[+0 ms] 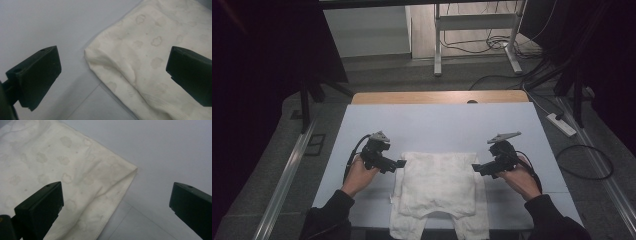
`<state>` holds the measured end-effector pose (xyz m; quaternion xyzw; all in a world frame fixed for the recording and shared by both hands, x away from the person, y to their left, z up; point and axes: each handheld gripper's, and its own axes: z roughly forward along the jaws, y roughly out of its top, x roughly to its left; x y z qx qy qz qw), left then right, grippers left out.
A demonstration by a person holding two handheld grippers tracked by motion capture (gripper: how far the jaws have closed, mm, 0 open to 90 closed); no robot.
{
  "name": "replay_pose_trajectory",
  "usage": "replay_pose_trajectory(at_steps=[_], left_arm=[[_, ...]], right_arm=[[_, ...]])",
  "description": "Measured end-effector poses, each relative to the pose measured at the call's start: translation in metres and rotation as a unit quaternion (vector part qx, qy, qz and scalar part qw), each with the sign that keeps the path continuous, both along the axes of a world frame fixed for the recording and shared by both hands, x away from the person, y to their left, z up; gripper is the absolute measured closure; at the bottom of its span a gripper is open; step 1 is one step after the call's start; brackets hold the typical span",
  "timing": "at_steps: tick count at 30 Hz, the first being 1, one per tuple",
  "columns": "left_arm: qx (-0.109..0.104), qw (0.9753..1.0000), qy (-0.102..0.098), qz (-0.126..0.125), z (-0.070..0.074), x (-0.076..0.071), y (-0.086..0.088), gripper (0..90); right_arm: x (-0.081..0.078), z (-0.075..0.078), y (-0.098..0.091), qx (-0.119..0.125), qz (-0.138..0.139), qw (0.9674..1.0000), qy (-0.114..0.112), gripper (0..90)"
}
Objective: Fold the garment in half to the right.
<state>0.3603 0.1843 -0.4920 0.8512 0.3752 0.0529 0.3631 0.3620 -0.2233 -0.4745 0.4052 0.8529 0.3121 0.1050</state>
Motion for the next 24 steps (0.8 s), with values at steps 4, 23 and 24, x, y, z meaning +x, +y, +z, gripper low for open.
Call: replay_pose_trajectory(at_steps=[4,23,24], left_arm=[[-0.007,1.0,0.003,0.001,-0.002,0.008,-0.002,0.0],[0.028,0.9996,0.012,-0.001,-0.01,0.046,-0.01,0.0],[0.031,0.9994,0.012,0.0,-0.011,0.049,-0.01,0.0]], right_arm=[[0.007,-0.001,0.004,-0.012,-0.002,0.9998,0.016,0.0],[0.045,-0.002,0.026,-0.031,0.004,0.9993,0.017,0.0],[0.046,-0.002,0.027,-0.031,0.008,0.9994,0.013,0.0]])
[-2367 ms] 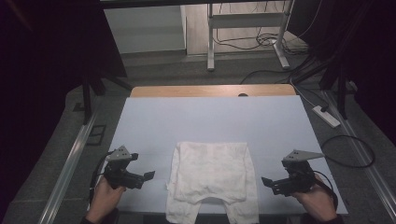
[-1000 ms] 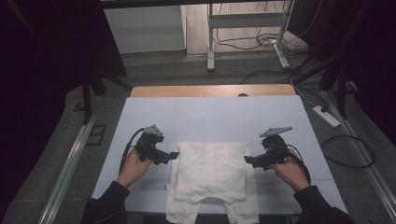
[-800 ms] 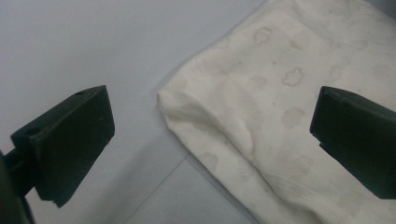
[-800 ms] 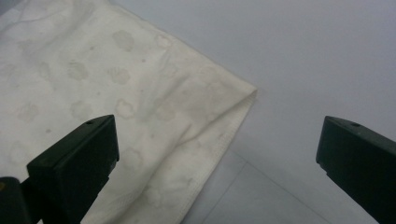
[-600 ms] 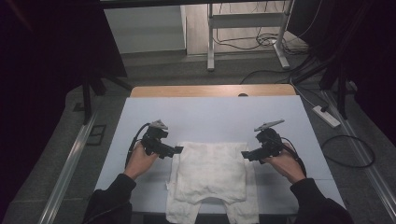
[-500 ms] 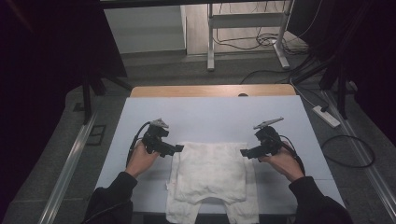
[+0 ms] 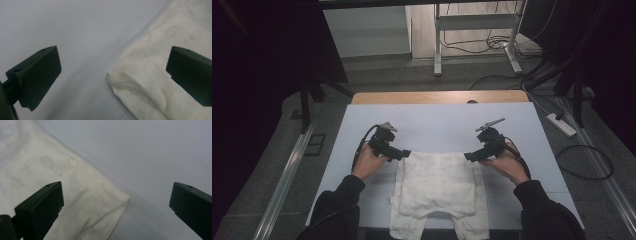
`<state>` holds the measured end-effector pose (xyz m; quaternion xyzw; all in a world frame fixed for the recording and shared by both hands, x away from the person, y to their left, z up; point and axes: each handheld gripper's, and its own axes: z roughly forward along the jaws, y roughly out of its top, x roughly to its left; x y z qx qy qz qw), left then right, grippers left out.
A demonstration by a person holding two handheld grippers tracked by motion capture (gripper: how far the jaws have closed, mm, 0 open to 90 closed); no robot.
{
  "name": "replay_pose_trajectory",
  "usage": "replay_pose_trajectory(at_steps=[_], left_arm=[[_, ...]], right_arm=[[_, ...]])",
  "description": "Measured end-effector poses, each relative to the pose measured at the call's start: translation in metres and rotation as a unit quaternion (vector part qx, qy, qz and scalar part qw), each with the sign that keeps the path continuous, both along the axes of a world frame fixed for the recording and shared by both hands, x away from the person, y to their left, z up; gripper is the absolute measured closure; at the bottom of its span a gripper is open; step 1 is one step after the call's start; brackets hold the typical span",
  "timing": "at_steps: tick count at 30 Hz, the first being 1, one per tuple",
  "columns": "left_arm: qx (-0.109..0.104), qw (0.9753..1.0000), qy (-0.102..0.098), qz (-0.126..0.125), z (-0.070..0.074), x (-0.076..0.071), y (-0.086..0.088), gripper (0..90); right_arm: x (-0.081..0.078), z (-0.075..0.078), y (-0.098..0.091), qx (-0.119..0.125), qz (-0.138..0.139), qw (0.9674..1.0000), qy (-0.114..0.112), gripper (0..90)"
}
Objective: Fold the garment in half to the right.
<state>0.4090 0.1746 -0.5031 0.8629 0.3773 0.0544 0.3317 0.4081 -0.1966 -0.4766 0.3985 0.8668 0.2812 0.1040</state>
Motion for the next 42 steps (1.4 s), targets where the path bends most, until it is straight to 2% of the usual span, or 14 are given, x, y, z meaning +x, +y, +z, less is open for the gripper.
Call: replay_pose_trajectory(at_steps=[5,10,14,20,23,26,30,33,35,37,40,42], left_arm=[[0.02,0.9998,-0.009,0.0,-0.005,0.008,-0.003,0.0],[0.043,0.9988,-0.022,-0.003,-0.009,0.007,-0.007,0.0],[0.047,0.9985,-0.026,0.003,-0.012,0.007,-0.007,0.0],[0.057,0.9981,-0.017,0.013,-0.021,0.009,-0.005,0.0],[0.074,0.9971,-0.01,0.013,-0.026,0.009,-0.008,0.0],[0.102,0.9946,-0.009,0.014,-0.03,0.009,-0.012,0.0],[0.079,0.9965,0.01,0.026,-0.034,0.011,-0.008,0.0],[0.081,0.9964,0.009,0.026,-0.033,0.011,-0.008,0.0],[0.083,0.9962,0.01,0.024,-0.032,0.01,-0.009,0.2],[0.081,0.9965,0.008,0.016,-0.03,0.007,-0.009,4.8],[0.077,0.997,0.006,0.002,-0.027,0.002,-0.011,19.2],[0.074,0.9972,0.005,-0.01,-0.024,-0.002,-0.012,32.5]], right_arm=[[0.008,0.0,0.003,-0.012,-0.009,0.9998,-0.014,0.0],[0.016,-0.006,0.001,-0.026,-0.021,0.9994,-0.011,2.3],[0.018,-0.012,-0.002,-0.03,-0.026,0.9992,-0.007,4.7],[0.021,-0.023,-0.001,-0.048,-0.026,0.9985,0.005,5.4],[0.021,-0.028,0.001,-0.065,-0.022,0.9976,0.008,6.0],[0.02,-0.035,0.003,-0.091,-0.014,0.9956,0.014,5.9],[0.02,-0.036,0.002,-0.077,-0.026,0.9961,0.033,8.0],[0.019,-0.035,0.002,-0.077,-0.021,0.9963,0.031,9.8],[0.018,-0.034,0.002,-0.077,-0.018,0.9963,0.032,14.0],[0.016,-0.032,0.004,-0.075,-0.009,0.9967,0.03,22.8],[0.011,-0.029,0.006,-0.069,0.01,0.9972,0.029,40.0],[0.008,-0.028,0.007,-0.064,0.018,0.9973,0.032,53.7]])
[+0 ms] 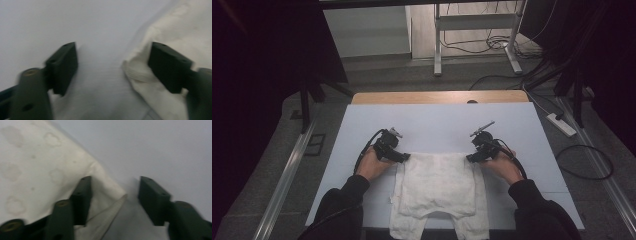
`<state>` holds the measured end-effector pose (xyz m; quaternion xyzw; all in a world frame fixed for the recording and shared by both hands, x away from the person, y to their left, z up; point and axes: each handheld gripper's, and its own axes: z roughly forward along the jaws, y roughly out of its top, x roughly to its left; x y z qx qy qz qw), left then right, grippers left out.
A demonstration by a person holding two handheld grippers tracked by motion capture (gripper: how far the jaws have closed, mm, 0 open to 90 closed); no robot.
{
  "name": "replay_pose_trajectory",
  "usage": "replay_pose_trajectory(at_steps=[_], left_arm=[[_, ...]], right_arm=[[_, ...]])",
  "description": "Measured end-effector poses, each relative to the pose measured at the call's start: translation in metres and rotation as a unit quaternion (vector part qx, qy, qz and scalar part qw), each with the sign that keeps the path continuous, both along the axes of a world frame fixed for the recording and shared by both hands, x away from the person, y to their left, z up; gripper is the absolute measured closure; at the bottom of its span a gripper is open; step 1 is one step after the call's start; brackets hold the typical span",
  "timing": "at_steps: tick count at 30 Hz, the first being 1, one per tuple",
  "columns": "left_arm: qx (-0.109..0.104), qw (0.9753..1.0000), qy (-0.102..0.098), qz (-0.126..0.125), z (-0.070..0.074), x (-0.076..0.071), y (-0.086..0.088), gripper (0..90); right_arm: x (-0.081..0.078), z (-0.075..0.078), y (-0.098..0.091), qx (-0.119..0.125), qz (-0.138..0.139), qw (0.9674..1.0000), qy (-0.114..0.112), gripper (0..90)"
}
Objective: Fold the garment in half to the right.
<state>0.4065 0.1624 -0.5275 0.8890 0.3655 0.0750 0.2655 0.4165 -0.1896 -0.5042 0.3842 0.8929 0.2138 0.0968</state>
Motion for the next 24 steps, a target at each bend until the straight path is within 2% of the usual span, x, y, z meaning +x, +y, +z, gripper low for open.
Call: replay_pose_trajectory(at_steps=[2,6,9,12,14,20,24], left_arm=[[-0.003,1.0,0.003,-0.005,0.002,-0.004,-0.002,45.5],[-0.016,0.9996,0.02,-0.007,0.004,-0.007,-0.005,63.6],[-0.037,0.9983,0.043,-0.015,0.003,-0.006,-0.004,82.9],[-0.034,0.9983,0.044,-0.017,0.004,-0.005,-0.004,84.7],[-0.034,0.9983,0.044,-0.016,0.005,-0.004,-0.004,85.2],[-0.025,0.9993,0.026,-0.007,0.008,0.002,-0.003,85.9],[-0.012,0.9999,0.01,-0.003,0.01,0.008,-0.003,86.0]], right_arm=[[-0.001,0.001,0.001,0.003,0.005,1.0,0.005,64.3],[-0.001,0.002,0.0,0.022,0.012,0.9994,0.025,82.7],[0.0,0.001,-0.001,0.032,0.012,0.9988,0.035,85.1],[0.002,0.001,-0.003,0.039,0.013,0.9984,0.04,85.9],[0.001,0.002,-0.003,0.035,0.018,0.9987,0.033,86.1],[0.002,0.011,0.0,0.031,0.028,0.9991,-0.009,86.3],[0.007,0.012,-0.002,0.036,0.022,0.9989,-0.022,86.4]])
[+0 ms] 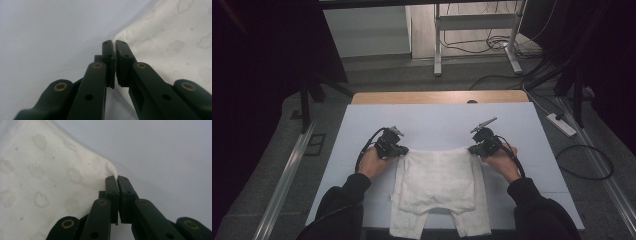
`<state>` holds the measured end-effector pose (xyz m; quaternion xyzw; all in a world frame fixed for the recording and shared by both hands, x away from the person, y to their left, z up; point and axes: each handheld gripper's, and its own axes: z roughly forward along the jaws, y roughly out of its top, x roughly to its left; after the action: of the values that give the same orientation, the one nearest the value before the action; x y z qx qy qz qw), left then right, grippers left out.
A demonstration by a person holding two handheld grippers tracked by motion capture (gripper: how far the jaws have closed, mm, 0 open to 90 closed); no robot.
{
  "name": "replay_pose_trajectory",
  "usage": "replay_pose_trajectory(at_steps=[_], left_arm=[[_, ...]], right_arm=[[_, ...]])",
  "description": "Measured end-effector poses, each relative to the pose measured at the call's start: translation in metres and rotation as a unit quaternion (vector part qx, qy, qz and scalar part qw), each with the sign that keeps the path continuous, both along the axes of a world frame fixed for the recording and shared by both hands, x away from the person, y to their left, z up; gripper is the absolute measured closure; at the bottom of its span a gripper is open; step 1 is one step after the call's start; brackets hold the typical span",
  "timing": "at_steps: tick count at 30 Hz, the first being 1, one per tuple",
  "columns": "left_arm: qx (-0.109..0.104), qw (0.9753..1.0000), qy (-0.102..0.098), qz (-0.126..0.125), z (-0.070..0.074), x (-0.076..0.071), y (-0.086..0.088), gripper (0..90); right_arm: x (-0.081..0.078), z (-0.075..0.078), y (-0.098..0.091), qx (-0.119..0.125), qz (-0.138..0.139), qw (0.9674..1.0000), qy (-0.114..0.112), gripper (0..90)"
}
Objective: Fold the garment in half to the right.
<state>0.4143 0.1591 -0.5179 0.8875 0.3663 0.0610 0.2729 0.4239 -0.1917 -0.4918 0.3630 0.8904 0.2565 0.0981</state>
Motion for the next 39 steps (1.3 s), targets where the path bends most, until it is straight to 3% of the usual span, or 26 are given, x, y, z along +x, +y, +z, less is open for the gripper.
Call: replay_pose_trajectory(at_steps=[12,16,24,39], left_arm=[[0.008,0.9985,-0.051,0.022,0.009,0.025,-0.007,85.7],[0.004,0.9985,-0.05,0.024,0.003,0.03,-0.008,85.5],[0.003,0.9991,-0.039,0.016,-0.008,0.031,-0.007,84.8],[-0.008,0.9993,-0.034,0.011,-0.009,0.03,-0.004,83.5]], right_arm=[[0.03,-0.002,-0.003,0.004,-0.044,0.9985,-0.032,86.3],[0.036,-0.007,-0.003,0.002,-0.053,0.9982,-0.028,86.3],[0.032,-0.006,-0.003,0.009,-0.054,0.9979,-0.034,83.4],[0.017,0.0,-0.013,0.02,-0.075,0.9956,-0.053,34.0]])
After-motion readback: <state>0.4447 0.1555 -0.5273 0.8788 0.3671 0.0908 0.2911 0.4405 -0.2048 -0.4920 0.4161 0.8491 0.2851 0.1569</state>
